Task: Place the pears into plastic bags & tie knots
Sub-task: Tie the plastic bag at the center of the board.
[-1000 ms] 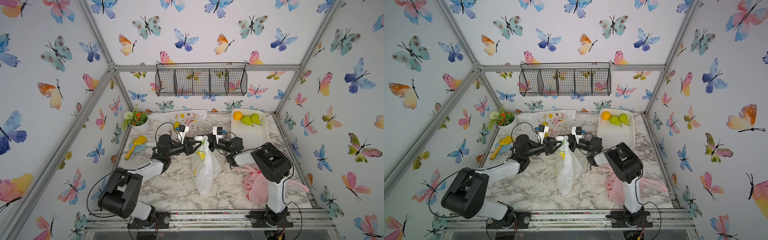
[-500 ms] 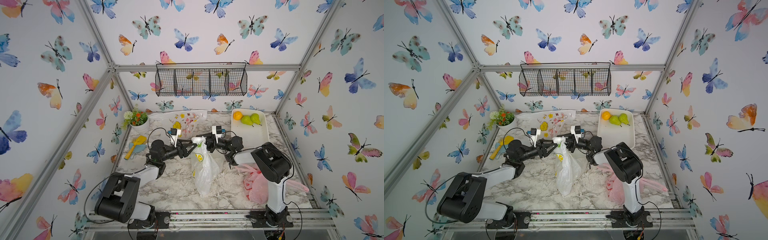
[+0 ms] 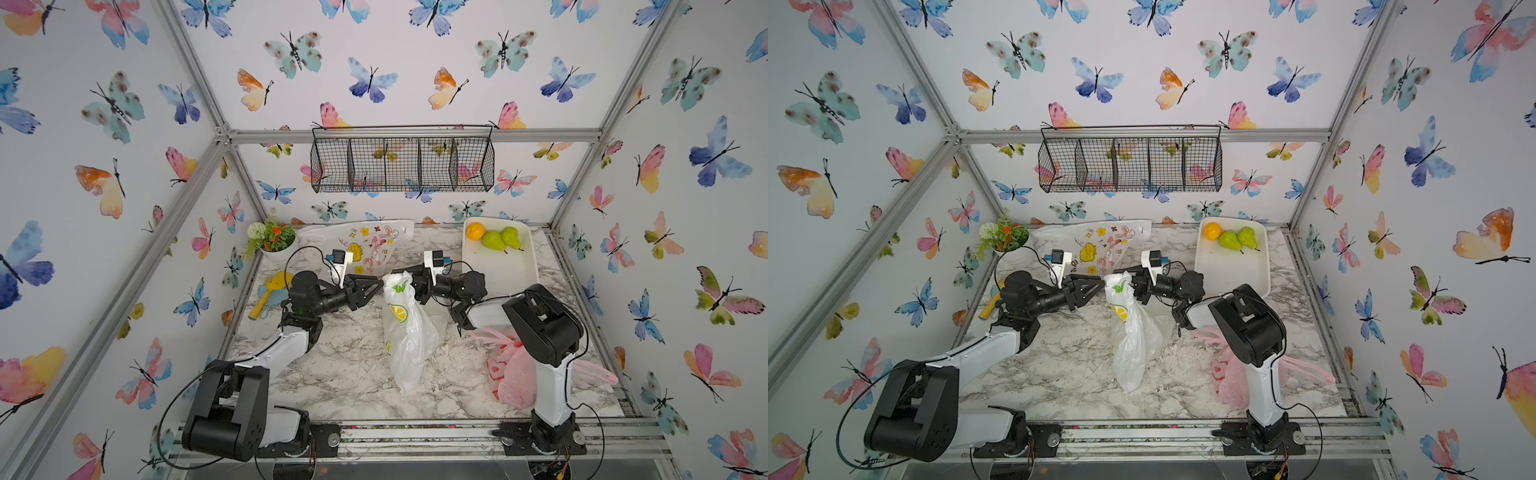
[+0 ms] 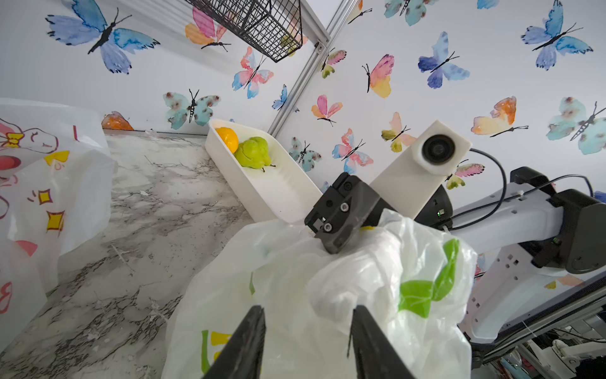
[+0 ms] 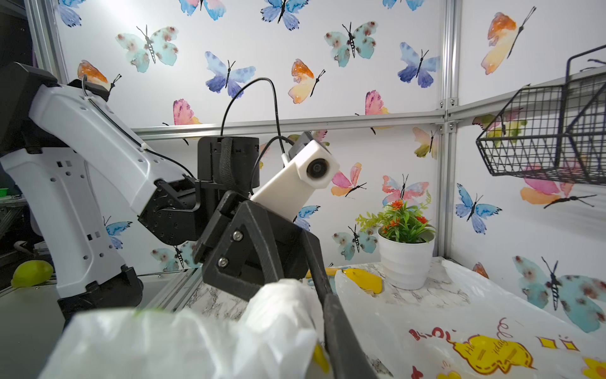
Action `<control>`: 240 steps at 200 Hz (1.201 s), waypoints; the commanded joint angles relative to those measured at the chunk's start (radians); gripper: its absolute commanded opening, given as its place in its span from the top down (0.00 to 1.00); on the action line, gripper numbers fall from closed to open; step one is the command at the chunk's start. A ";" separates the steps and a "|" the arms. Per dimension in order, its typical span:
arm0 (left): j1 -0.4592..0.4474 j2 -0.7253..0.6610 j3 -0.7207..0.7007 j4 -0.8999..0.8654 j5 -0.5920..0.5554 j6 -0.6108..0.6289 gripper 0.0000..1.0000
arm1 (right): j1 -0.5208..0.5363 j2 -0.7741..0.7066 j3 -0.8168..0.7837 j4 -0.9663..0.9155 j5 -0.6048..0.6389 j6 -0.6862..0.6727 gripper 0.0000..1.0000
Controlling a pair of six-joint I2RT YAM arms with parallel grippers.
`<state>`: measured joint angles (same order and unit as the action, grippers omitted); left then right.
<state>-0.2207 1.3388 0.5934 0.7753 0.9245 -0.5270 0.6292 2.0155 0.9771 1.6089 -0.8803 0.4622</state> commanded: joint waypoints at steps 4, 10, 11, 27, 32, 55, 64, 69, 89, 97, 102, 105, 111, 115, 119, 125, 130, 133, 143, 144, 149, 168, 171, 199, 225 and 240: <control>-0.004 0.012 0.031 0.055 0.067 0.001 0.57 | 0.007 -0.003 0.022 0.019 -0.027 0.012 0.81; -0.005 0.015 0.030 0.057 0.073 0.002 0.56 | 0.007 -0.004 0.023 0.017 -0.027 0.012 0.81; -0.006 0.015 0.030 0.058 0.073 0.002 0.56 | 0.007 -0.003 0.023 0.017 -0.027 0.012 0.81; -0.009 0.018 0.025 0.062 0.083 0.006 0.55 | 0.007 -0.002 0.026 0.013 -0.030 0.012 0.81; -0.012 0.019 0.026 0.060 0.084 0.009 0.54 | 0.007 -0.003 0.027 0.011 -0.032 0.011 0.81; -0.018 0.041 0.042 0.054 0.086 0.016 0.55 | 0.007 -0.001 0.029 0.009 -0.038 0.012 0.81; -0.019 0.053 0.051 0.057 0.086 0.013 0.57 | 0.007 -0.001 0.030 0.009 -0.043 0.013 0.81; -0.022 0.056 0.055 0.060 0.087 0.013 0.57 | 0.009 -0.001 0.031 0.009 -0.043 0.014 0.81; -0.042 0.070 0.073 0.068 0.092 0.011 0.58 | 0.010 -0.001 0.031 0.005 -0.052 0.014 0.81; -0.051 0.076 0.081 0.068 0.095 0.012 0.58 | 0.012 -0.001 0.030 0.003 -0.053 0.015 0.81; -0.058 0.078 0.083 0.072 0.097 0.010 0.59 | 0.012 0.000 0.031 0.003 -0.052 0.014 0.81; -0.061 0.080 0.084 0.075 0.098 0.009 0.59 | 0.012 0.001 0.031 0.003 -0.051 0.014 0.81; -0.068 0.082 0.085 0.080 0.099 0.007 0.59 | 0.013 0.000 0.032 0.002 -0.051 0.014 0.81; -0.072 0.084 0.086 0.084 0.101 0.003 0.59 | 0.013 0.002 0.032 0.001 -0.051 0.014 0.81; -0.076 0.085 0.086 0.092 0.104 -0.002 0.59 | 0.013 0.003 0.031 0.000 -0.050 0.014 0.81; -0.081 0.087 0.086 0.102 0.112 -0.007 0.59 | 0.013 0.004 0.033 0.000 -0.049 0.014 0.81; -0.084 0.088 0.086 0.107 0.116 -0.011 0.60 | 0.013 0.003 0.033 -0.002 -0.048 0.014 0.81; -0.085 0.088 0.086 0.109 0.119 -0.013 0.60 | 0.013 0.003 0.034 -0.003 -0.048 0.013 0.81; -0.088 0.088 0.087 0.112 0.122 -0.013 0.62 | 0.013 0.004 0.032 -0.004 -0.048 0.013 0.81; -0.088 0.088 0.088 0.113 0.123 -0.013 0.62 | 0.013 0.004 0.032 -0.004 -0.048 0.013 0.81; -0.088 0.086 0.088 0.115 0.126 -0.013 0.65 | 0.013 0.005 0.031 -0.004 -0.047 0.013 0.81; -0.084 0.074 0.088 0.104 0.120 -0.006 0.81 | 0.013 -0.001 0.022 -0.001 -0.040 0.012 0.81; -0.082 0.072 0.088 0.101 0.117 -0.004 0.84 | 0.013 -0.002 0.019 0.000 -0.038 0.011 0.81; -0.049 0.050 0.094 0.031 0.116 0.019 1.00 | 0.007 -0.048 -0.034 -0.006 0.032 -0.016 0.73; -0.008 0.039 0.123 -0.125 0.147 0.123 1.00 | -0.017 -0.171 -0.115 -0.169 0.166 -0.096 0.59; -0.005 0.048 0.173 -0.284 0.147 0.226 1.00 | -0.030 -0.266 -0.138 -0.443 0.248 -0.204 0.57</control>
<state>-0.2436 1.4040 0.6968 0.7147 1.0485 -0.4606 0.6174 1.8954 0.8677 1.4673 -0.7818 0.4049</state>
